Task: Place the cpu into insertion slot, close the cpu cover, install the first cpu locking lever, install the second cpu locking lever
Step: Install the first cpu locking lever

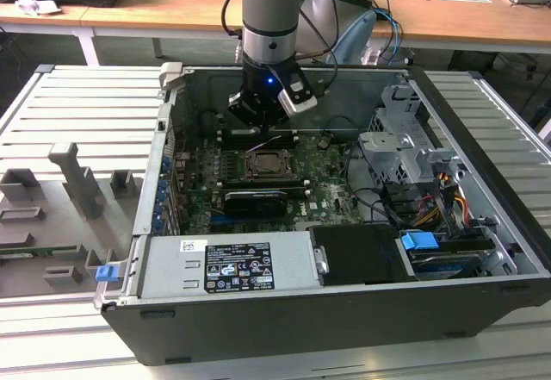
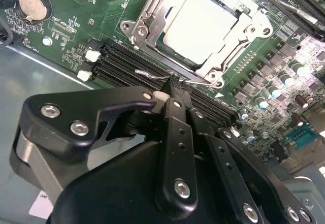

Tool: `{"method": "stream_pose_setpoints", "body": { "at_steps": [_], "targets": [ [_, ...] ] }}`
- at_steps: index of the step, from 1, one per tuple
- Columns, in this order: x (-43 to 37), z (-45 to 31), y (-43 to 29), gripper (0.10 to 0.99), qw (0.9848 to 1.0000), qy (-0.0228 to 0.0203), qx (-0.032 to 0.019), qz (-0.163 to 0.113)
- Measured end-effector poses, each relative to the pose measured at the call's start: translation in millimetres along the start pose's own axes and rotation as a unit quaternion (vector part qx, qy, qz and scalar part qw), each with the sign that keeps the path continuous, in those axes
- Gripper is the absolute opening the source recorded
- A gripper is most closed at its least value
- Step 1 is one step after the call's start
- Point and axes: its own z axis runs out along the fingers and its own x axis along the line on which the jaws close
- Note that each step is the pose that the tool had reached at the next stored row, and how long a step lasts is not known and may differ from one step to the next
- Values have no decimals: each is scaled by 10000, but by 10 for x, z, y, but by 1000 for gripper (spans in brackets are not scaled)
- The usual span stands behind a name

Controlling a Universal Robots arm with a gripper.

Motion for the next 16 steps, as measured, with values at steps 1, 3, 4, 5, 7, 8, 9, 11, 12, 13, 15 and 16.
{"method": "stream_pose_setpoints", "body": {
  "at_steps": [1,3,4,5,7,8,9,11,12,13,15,16],
  "targets": [
    [0,1,0,106,10000,-9,-2,-1],
    [0,3,-1,106,10000,-50,-2,-5],
    [0,5,-1,106,10000,-74,-2,-7],
    [0,6,-1,106,10000,-98,-1,-9],
    [1,13,-2,106,9999,-155,-45,-13],
    [1,17,-3,106,9999,-157,-47,-13],
    [1,21,-4,106,9999,-162,-55,-13],
    [1,31,-6,106,9998,-167,-61,-13],
    [-4,44,-7,106,9998,-166,-61,-14],
    [-12,58,-8,106,9998,-166,-60,-13],
    [-26,81,-11,106,9998,-167,-60,-13],
    [-35,92,-11,106,9998,-167,-61,-13]
  ]
}}
